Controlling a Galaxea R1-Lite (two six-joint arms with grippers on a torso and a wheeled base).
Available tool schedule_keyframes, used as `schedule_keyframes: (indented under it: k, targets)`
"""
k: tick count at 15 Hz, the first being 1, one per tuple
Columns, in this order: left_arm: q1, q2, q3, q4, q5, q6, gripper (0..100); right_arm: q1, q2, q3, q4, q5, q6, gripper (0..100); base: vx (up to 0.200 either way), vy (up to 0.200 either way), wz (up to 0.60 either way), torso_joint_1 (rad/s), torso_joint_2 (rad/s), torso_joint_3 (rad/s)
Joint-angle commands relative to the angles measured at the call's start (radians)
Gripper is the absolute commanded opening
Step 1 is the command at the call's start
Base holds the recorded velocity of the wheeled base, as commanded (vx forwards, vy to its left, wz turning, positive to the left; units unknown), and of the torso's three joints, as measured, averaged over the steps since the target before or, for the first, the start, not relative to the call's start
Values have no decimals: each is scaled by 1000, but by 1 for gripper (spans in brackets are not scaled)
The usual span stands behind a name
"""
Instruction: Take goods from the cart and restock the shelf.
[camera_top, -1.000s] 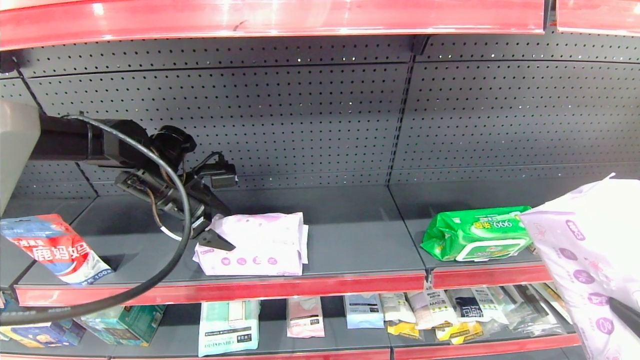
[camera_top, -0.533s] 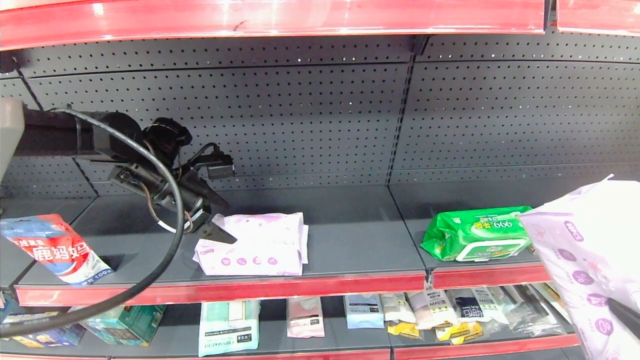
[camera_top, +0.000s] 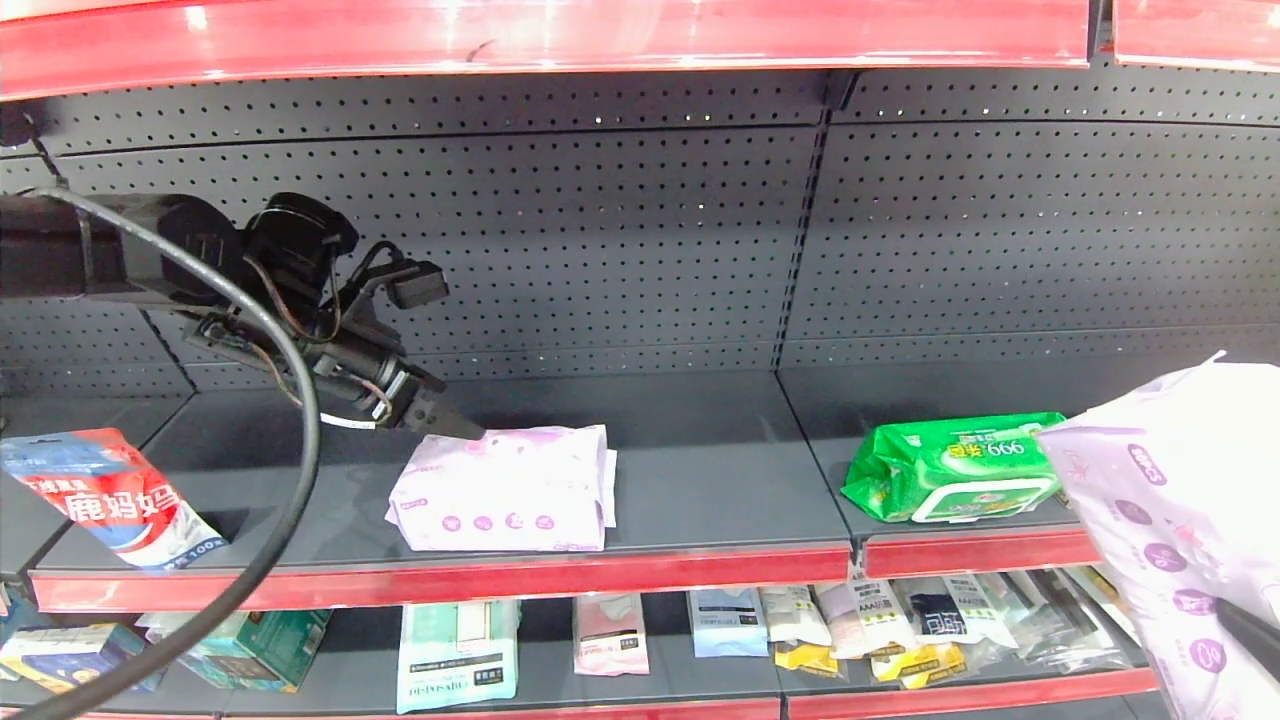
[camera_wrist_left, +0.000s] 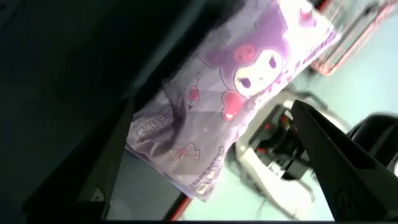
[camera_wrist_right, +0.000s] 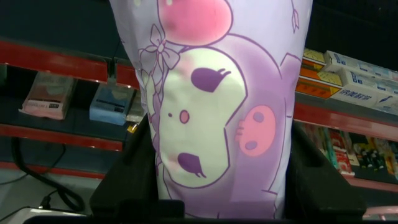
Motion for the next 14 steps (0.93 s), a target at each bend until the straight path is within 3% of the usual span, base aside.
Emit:
schedule_keyframes:
  k: [1, 4, 5, 6, 8, 9, 10, 11, 12, 14]
  targets:
    - [1, -42, 70, -74, 11, -30, 100, 1, 5, -1, 0, 0, 0, 0, 0, 0, 0, 0, 0, 0]
    - [2, -50, 225, -297, 84, -46, 100, 1, 11, -5, -1, 3, 0, 0, 0, 0, 0, 0, 0, 0]
    - [-2, -50, 253, -347, 106, -70, 100, 1, 11, -5, -1, 3, 0, 0, 0, 0, 0, 0, 0, 0]
    - [-16, -51, 267, -381, 136, -113, 100, 1, 9, -5, 0, 3, 0, 0, 0, 0, 0, 0, 0, 0]
    - [-50, -51, 259, -449, 224, -236, 100, 1, 9, -7, -1, 2, 0, 0, 0, 0, 0, 0, 0, 0]
    - [-76, -51, 260, -513, 297, -326, 100, 1, 9, -5, -1, 2, 1, 0, 0, 0, 0, 0, 0, 0]
    - [-94, -51, 268, -555, 368, -391, 100, 1, 9, -5, -1, 3, 1, 0, 0, 0, 0, 0, 0, 0]
    - [-96, -51, 270, -559, 377, -398, 100, 1, 9, -5, -1, 3, 1, 0, 0, 0, 0, 0, 0, 0]
    - [-114, -57, 288, -634, 501, -481, 100, 1, 9, -4, -1, 3, 1, 0, 0, 0, 0, 0, 0, 0]
    - [-116, -85, 333, -752, 633, -559, 100, 1, 8, 5, -1, 3, 7, 0, 0, 0, 0, 0, 0, 0]
